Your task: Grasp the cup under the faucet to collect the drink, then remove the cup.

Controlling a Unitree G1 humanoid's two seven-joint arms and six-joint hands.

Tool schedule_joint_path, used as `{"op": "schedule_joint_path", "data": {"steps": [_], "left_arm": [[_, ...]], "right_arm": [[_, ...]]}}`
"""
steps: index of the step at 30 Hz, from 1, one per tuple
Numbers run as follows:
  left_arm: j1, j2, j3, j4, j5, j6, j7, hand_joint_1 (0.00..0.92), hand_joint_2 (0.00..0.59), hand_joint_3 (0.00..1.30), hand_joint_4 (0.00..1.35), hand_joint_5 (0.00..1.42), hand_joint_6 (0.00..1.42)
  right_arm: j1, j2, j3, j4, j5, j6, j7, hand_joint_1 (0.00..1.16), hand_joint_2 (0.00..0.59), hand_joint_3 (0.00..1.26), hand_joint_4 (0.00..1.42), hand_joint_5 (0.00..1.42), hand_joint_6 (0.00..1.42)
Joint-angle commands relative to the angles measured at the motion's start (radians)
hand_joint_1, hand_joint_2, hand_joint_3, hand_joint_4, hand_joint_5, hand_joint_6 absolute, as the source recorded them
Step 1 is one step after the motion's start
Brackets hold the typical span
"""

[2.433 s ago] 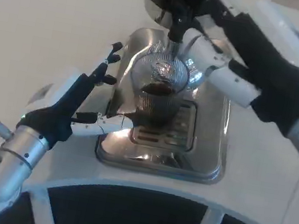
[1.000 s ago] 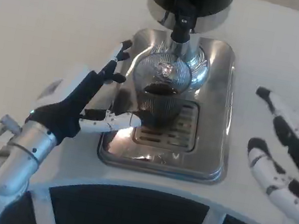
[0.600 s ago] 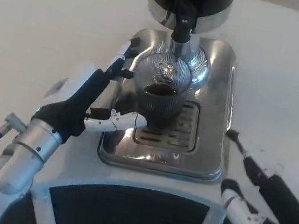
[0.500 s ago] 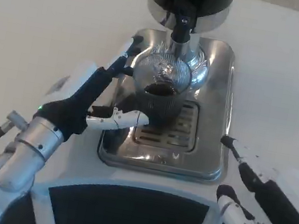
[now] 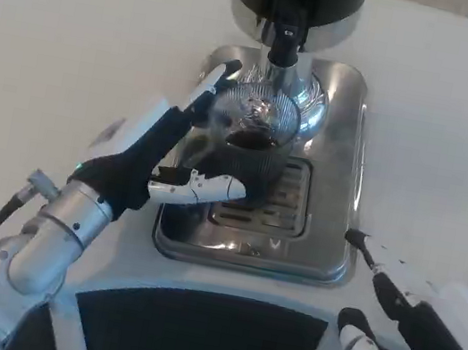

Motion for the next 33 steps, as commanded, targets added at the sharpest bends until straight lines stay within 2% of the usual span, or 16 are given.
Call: {"op": "schedule_joint_path", "data": {"steps": [1,5,12,33], "left_arm": [[-0.019,-0.002,-0.005,0.027,-0.009,-0.017,-0.019,0.395,0.070,0.00,0.00,0.29,0.24],[-0.040,-0.010,-0.009,0.053,-0.008,-0.016,-0.030,0.395,0.070,0.00,0.00,0.29,0.25],[-0.068,-0.021,-0.018,0.086,-0.001,-0.018,-0.041,0.395,0.071,0.00,0.00,0.30,0.25],[-0.130,-0.046,-0.062,0.144,0.042,0.036,0.020,0.388,0.067,0.00,0.00,0.37,0.31]], "right_arm": [[0.010,0.036,-0.011,-0.015,-0.014,-0.039,0.029,0.05,0.586,0.00,0.00,0.00,0.00],[0.003,0.059,-0.018,-0.015,-0.027,-0.052,0.047,0.05,0.586,0.00,0.00,0.00,0.00],[0.015,0.079,-0.012,-0.015,-0.039,-0.061,0.051,0.04,0.586,0.00,0.00,0.00,0.00],[0.032,0.071,-0.018,-0.015,-0.034,-0.044,0.039,0.03,0.586,0.00,0.00,0.00,0.00]]}}
